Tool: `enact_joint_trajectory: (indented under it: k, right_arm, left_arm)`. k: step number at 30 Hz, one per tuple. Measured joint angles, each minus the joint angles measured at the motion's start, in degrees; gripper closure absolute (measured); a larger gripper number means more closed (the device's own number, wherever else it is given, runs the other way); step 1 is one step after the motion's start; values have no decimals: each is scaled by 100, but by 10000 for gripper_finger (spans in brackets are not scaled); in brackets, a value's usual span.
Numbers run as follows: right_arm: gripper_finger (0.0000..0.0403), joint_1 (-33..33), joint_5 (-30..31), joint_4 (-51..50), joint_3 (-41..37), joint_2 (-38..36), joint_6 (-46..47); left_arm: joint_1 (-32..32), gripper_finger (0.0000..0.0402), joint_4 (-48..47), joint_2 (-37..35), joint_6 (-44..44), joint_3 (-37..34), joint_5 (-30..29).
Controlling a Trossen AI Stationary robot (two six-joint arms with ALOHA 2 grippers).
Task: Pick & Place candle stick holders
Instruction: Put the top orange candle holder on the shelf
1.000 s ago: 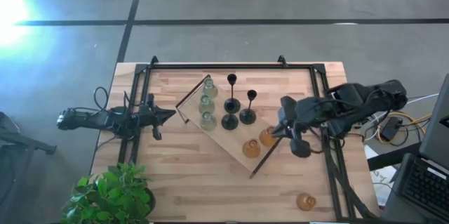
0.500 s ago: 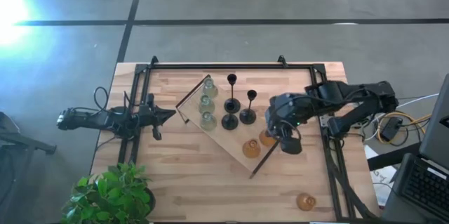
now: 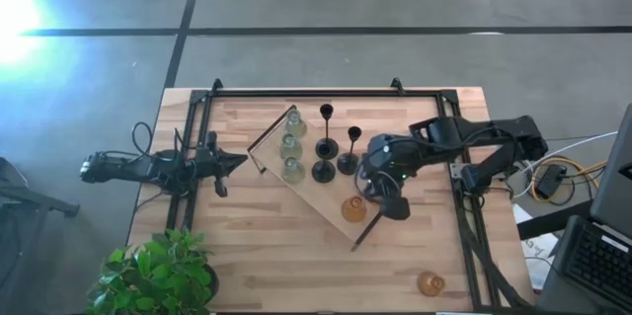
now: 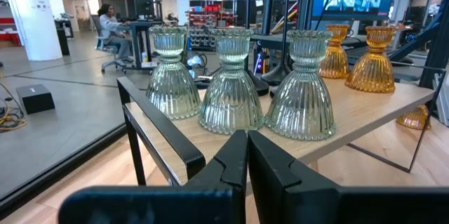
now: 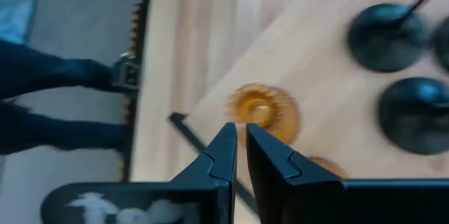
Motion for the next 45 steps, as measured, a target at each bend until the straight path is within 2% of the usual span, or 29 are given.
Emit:
enact_joint_trajectory:
  k: [3,21,27,35,45]
  right_arm:
    - [375,11,-234,10,22,27,47]
    - [375,-44,-97,251,22,407,39]
    - [392,-41,-92,263,-5,471,51]
    - [394,-33,-53,247,-7,550,207]
    - [394,83,259,240,-11,558,646]
  left_arm:
    - [1,383,0,-1,-1,0,-1]
    - [-1,383,0,-1,-1,0,1]
    - [1,383,-4,1,1,0,1]
    - [0,383,-3,0,-1,0,1]
    - [1,383,-2,1,-1,0,1]
